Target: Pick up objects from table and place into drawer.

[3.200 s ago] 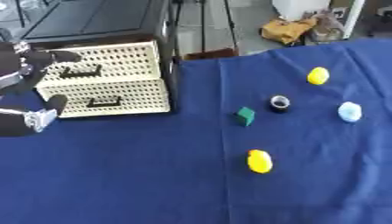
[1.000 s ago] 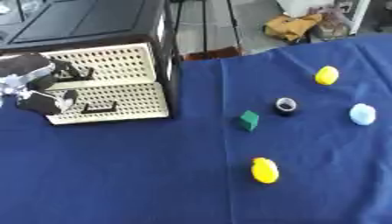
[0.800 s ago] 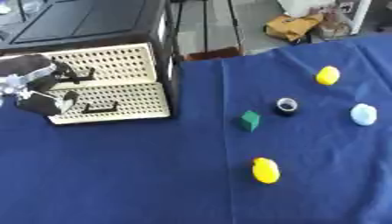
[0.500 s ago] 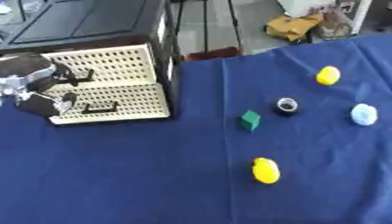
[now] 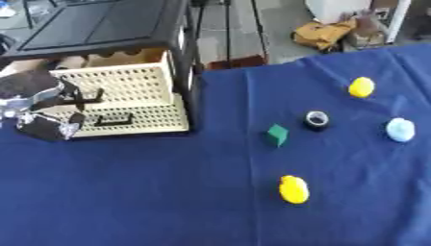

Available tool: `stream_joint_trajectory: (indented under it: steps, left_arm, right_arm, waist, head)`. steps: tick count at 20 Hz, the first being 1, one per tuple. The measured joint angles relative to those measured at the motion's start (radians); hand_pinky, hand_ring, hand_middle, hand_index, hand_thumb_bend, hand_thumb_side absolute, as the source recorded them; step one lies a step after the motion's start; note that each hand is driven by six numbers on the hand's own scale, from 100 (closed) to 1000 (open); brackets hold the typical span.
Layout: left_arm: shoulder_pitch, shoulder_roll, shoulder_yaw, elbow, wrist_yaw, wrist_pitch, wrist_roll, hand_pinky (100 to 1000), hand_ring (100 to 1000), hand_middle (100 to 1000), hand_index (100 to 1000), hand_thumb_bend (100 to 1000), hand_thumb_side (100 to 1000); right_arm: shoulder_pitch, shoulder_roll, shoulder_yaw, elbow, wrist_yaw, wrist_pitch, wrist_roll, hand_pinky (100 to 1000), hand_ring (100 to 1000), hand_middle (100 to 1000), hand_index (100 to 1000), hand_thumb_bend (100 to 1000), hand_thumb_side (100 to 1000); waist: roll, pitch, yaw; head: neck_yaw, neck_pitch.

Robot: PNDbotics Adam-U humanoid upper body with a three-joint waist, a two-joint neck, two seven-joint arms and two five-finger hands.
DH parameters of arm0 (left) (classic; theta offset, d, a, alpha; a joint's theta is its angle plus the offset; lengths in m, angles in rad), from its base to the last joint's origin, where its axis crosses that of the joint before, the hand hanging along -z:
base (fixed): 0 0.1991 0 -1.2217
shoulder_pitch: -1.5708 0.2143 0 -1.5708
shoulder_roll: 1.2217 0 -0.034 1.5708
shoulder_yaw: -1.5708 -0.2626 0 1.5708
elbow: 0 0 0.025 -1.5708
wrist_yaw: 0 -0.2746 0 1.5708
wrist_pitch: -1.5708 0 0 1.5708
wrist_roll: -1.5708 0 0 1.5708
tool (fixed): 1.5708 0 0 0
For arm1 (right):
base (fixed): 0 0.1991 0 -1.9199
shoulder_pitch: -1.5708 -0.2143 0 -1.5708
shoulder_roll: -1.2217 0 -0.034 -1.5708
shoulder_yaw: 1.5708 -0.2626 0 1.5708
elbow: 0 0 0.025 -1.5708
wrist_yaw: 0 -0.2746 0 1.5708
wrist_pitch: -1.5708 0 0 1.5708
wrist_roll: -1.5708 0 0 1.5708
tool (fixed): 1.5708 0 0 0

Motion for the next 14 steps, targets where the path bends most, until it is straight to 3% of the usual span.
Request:
stream_joint_trajectory:
  steps: [14]
  left_arm:
    - [0.148, 0.000, 0.009, -0.266, -0.058, 0.035, 0.019, 100, 100, 188, 659, 100, 246]
  right_arm:
    - [0.000, 0.000, -0.017, 0.000, -0.022, 0.000, -0.013, 660, 760, 698, 797, 100, 868]
  waist:
    - [-0.018, -0.005, 0.026]
  head:
    - [-0.028, 0.011]
